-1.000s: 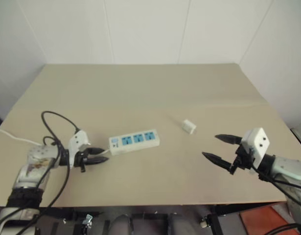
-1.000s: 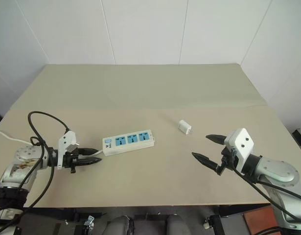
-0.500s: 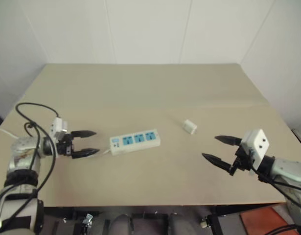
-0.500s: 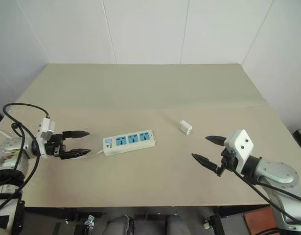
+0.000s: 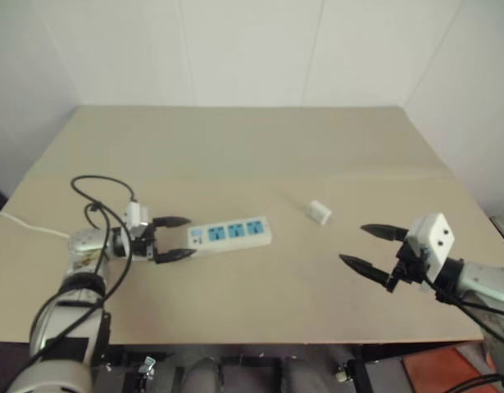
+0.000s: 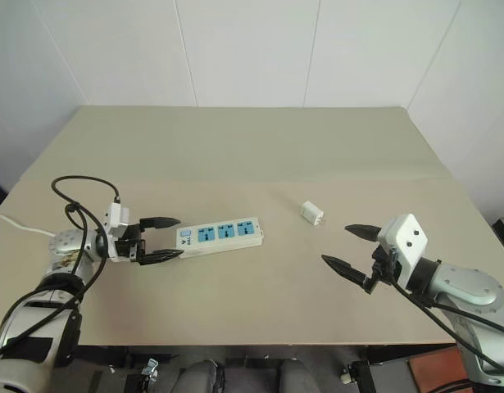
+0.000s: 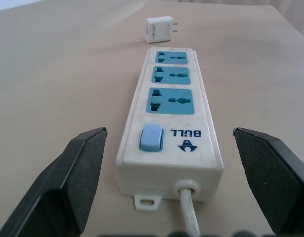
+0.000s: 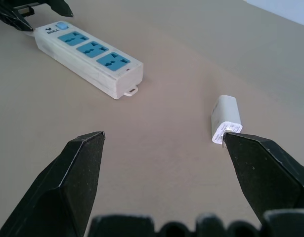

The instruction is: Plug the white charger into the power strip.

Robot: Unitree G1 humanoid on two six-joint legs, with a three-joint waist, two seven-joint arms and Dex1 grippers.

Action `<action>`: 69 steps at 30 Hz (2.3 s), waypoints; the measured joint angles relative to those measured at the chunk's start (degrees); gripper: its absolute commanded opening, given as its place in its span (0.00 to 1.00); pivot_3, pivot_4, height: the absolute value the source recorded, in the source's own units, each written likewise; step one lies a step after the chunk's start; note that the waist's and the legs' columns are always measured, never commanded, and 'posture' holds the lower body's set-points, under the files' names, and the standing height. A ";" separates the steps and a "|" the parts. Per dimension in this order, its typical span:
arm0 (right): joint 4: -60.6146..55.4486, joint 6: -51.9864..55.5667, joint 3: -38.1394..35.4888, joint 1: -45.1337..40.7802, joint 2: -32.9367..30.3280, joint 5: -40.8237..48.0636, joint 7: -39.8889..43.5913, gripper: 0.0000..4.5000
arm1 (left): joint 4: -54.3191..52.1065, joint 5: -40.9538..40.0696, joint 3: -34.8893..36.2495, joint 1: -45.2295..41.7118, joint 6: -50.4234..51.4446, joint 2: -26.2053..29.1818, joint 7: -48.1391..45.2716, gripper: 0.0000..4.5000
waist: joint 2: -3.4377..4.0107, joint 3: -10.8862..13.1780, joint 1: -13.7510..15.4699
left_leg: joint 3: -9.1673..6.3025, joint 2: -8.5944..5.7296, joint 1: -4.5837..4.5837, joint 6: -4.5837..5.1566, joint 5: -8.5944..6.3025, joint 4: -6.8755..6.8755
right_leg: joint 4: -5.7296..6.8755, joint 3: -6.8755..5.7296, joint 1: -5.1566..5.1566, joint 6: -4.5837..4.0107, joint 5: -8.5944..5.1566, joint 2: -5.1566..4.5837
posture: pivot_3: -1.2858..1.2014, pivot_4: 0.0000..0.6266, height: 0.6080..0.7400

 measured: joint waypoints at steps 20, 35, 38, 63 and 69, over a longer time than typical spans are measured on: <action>-2.46 2.06 -1.92 1.16 -0.38 0.58 -1.49 1.00 | 5.11 7.30 1.72 -3.17 -1.14 -1.14 0.00 0.99 | -0.01 0.01 0.07 | -0.01 -0.01 -0.01 0.00 0.00 0.00 | 0.00 0.00 0.00 0.01 0.00 0.00 | 0.52 0.24 1.00; -2.94 2.18 -2.63 2.09 -0.39 1.89 -2.50 1.00 | 6.02 11.96 4.68 -3.04 -2.69 -2.76 1.70 0.73 | -0.01 0.01 0.00 | -0.02 -0.01 0.00 0.00 0.00 0.00 | 0.01 0.00 0.00 0.01 0.00 0.00 | 0.52 0.24 1.00; -2.94 2.18 -2.63 2.00 -0.38 1.89 -2.53 1.00 | 6.02 12.52 5.31 -2.90 -2.97 -2.77 1.79 0.73 | -0.01 0.01 -0.06 | -0.02 0.00 0.01 0.00 0.00 0.00 | 0.02 0.00 0.01 0.01 0.00 0.00 | 0.52 0.24 1.00; 29.28 33.48 42.20 -63.83 -5.75 -13.42 10.16 1.00 | -2.57 1.77 -9.21 -0.47 -2.33 -2.29 0.32 0.73 | 0.12 -0.03 0.06 | -0.06 0.01 -0.54 0.01 0.00 0.07 | 0.07 -0.01 -0.65 -0.03 0.01 -0.02 | 0.52 0.24 1.00; 53.87 28.94 59.12 -80.25 6.05 -26.99 18.61 1.00 | -4.16 -2.10 -13.13 -0.47 -2.44 -1.47 0.38 0.73 | 0.21 -0.08 0.27 | -0.05 -0.09 -1.38 0.01 0.01 0.38 | 0.82 -0.01 -1.62 -0.04 0.03 -0.13 | 0.52 0.24 1.00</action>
